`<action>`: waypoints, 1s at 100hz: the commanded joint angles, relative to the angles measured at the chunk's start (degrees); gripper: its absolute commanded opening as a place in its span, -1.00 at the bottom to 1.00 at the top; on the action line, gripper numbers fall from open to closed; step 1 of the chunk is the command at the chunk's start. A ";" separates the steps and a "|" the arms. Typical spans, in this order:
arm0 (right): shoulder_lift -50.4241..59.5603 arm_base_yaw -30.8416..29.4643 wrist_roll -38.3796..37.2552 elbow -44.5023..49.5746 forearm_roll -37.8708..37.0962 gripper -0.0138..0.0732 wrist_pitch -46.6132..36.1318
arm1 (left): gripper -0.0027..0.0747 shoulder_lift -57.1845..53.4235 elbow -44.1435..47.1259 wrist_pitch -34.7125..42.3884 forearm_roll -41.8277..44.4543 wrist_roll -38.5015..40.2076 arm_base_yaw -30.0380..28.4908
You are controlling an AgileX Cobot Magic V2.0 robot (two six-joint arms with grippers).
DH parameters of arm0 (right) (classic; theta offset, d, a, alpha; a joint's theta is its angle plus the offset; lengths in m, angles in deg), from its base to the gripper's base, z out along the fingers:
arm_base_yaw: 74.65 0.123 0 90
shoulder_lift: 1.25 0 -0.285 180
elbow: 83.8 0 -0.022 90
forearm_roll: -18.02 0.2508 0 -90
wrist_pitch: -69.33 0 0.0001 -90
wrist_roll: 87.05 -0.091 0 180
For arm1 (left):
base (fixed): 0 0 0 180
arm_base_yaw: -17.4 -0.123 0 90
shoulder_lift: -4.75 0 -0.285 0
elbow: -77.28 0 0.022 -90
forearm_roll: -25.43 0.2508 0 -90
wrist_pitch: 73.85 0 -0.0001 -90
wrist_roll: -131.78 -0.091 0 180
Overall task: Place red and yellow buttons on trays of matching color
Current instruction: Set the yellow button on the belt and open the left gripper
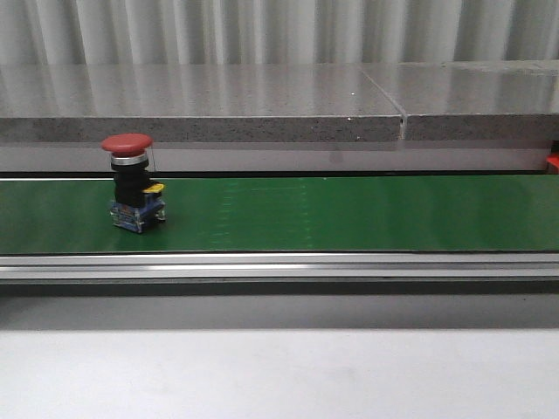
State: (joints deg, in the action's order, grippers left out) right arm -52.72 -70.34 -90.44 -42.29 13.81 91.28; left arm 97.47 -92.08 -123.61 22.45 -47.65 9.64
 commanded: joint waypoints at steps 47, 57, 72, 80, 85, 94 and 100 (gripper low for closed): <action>0.54 0.06 0.32 -1.96 -0.80 -0.89 -3.54 | -0.28 3.79 -2.33 1.37 -1.55 -1.33 1.55; 0.54 0.06 0.32 -1.96 -0.80 -0.89 -3.54 | 0.37 3.68 -3.07 1.04 -1.55 -1.48 1.93; 0.54 0.06 0.32 -1.96 -0.80 -0.89 -3.54 | 0.81 3.39 -5.07 0.16 -1.55 -2.98 3.91; 0.54 0.06 0.32 -1.96 -0.80 -0.89 -3.54 | 0.80 3.05 -6.40 0.28 -1.33 -3.09 5.64; 0.54 0.06 0.32 -1.96 -0.80 -0.89 -3.54 | 0.80 2.65 -6.83 0.56 -0.89 -3.09 6.75; 0.54 0.06 0.32 -1.96 -0.80 -0.89 -3.54 | 0.80 0.96 -6.86 1.74 0.21 -3.20 8.49; 0.54 0.06 0.32 -1.96 -0.80 -0.89 -3.54 | 0.80 -0.58 -6.86 2.50 0.64 -3.20 9.25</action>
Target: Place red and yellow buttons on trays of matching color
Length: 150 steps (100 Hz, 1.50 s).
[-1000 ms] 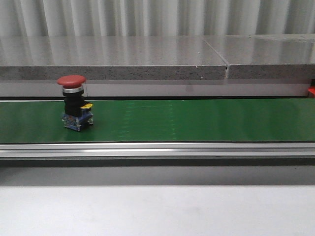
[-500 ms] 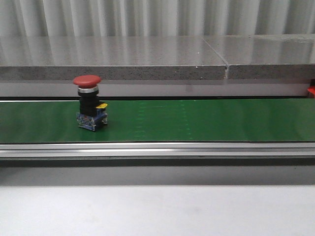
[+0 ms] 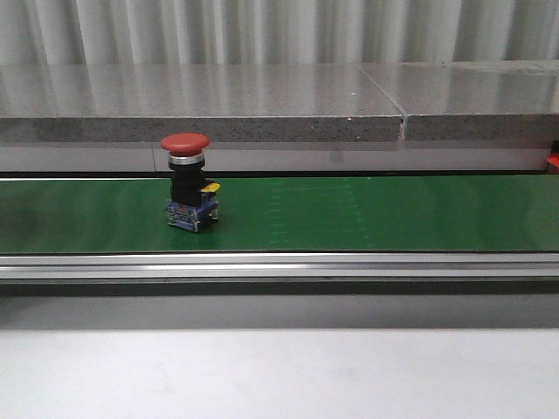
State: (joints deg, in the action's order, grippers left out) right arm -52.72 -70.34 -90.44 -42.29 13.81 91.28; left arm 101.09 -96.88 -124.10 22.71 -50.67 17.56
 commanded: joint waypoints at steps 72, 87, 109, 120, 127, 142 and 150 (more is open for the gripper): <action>0.54 0.06 0.32 -1.96 -0.80 -0.89 -3.54 | 0.80 -45.68 25.03 12.89 -1.91 -0.17 2.00; 0.54 0.06 0.32 -1.96 -0.80 -0.89 -3.54 | 0.80 -56.02 31.82 12.97 -1.91 -0.17 2.00; 0.54 0.06 0.32 -1.96 -0.80 -0.89 -3.54 | 0.80 -69.38 38.30 11.62 -1.91 -0.07 2.00; 0.54 0.06 0.32 -1.96 -0.80 -0.89 -3.54 | 0.71 -73.51 39.86 10.55 -1.91 -0.07 2.00; 0.54 0.06 0.32 -1.96 -0.80 -0.89 -3.54 | 0.54 -74.93 40.43 10.55 -1.91 -0.07 2.00; 0.54 0.06 0.32 -1.96 -0.80 -0.89 -3.54 | -0.06 -75.50 40.67 10.43 -1.91 -0.07 2.00; 0.54 0.06 0.32 -1.96 -0.80 -0.89 -3.54 | -0.41 -75.50 40.67 10.43 -1.91 -0.07 2.00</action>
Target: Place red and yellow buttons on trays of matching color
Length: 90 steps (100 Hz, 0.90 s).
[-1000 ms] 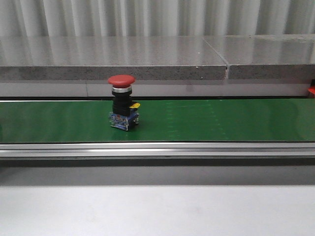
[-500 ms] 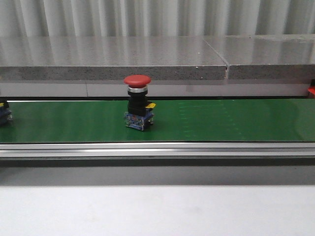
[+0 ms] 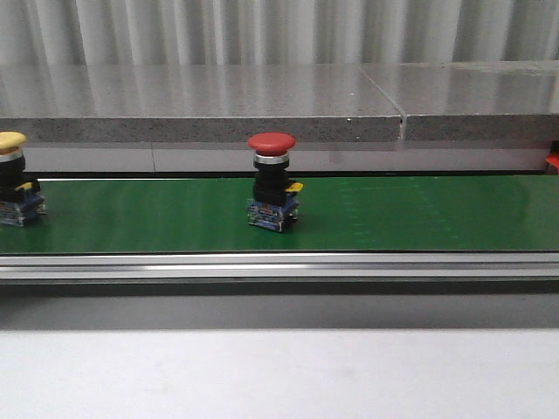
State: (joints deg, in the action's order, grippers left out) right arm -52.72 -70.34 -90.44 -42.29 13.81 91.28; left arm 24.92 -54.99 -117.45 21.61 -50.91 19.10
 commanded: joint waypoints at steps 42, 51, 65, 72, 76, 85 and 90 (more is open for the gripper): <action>0.54 0.06 0.32 -1.96 -0.80 -0.89 -4.46 | -0.99 0.67 -1.22 3.78 -0.81 0.18 0.46; 0.54 0.06 0.32 -1.96 -0.80 -0.89 -4.98 | -0.99 0.67 -1.22 3.78 -0.81 0.18 0.46; 0.54 0.06 0.32 -1.96 -0.80 -0.89 -5.04 | -0.99 0.67 -1.22 3.78 -0.81 0.18 0.46; 0.46 0.06 0.32 -1.96 -0.80 -0.88 -4.96 | -0.99 0.67 -1.22 3.78 -0.81 0.18 0.46; 0.46 0.06 0.32 -1.96 -0.80 -0.87 -4.83 | -0.99 0.67 -1.22 3.78 -0.81 0.18 0.46; 0.46 0.06 0.32 -1.96 -0.80 -0.67 -4.83 | -0.99 0.67 -1.22 3.78 -0.81 0.18 0.46; 0.46 0.06 0.32 -1.96 -0.80 -0.44 -4.83 | -0.99 0.67 -1.22 3.78 -0.81 0.18 0.46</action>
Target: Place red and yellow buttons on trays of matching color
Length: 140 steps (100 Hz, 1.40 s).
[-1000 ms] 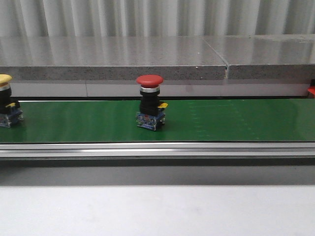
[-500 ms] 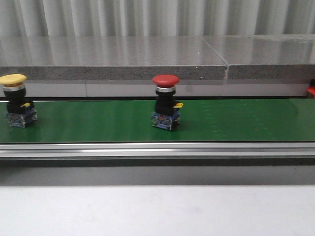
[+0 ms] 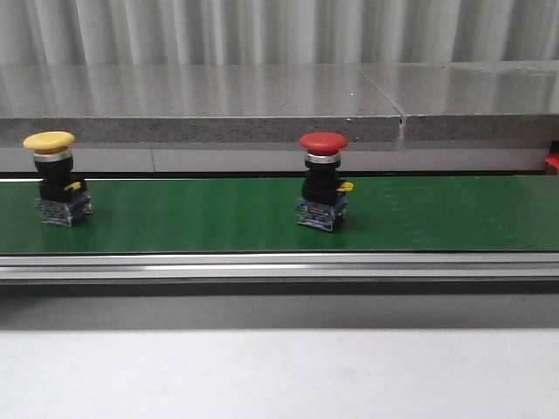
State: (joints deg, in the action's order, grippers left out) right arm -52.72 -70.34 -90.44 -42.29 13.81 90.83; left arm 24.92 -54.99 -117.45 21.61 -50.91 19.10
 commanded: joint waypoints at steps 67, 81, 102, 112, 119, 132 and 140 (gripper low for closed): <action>-9.49 6.10 3.40 -13.71 -0.24 0.72 13.67 | -0.99 0.67 -1.22 3.78 -0.81 0.18 0.46; -16.40 11.41 5.26 -18.31 -0.24 0.72 16.55 | -0.99 0.67 -1.22 3.78 -0.81 0.18 0.46; -26.20 15.53 5.31 -23.07 -0.24 0.72 16.81 | -0.99 0.67 -1.22 3.78 -0.81 0.18 0.46; -30.56 16.91 5.31 -25.20 -0.11 0.72 18.27 | -0.99 0.67 -1.22 3.78 -0.81 0.18 0.46; -33.08 17.79 5.31 -26.41 -0.11 0.72 19.20 | -0.99 0.67 -1.22 3.78 -0.81 0.18 0.46; -36.70 18.62 5.38 -27.95 0.11 0.72 19.16 | -0.99 0.67 -1.22 3.78 -0.81 0.18 0.46; -38.56 18.80 5.38 -28.84 0.54 0.72 19.22 | -0.99 0.67 -1.22 3.78 -0.81 0.18 0.46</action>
State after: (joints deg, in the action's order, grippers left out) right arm -91.53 -51.76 -85.57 -68.46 13.99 111.48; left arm 24.92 -54.86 -117.45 21.61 -50.91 19.10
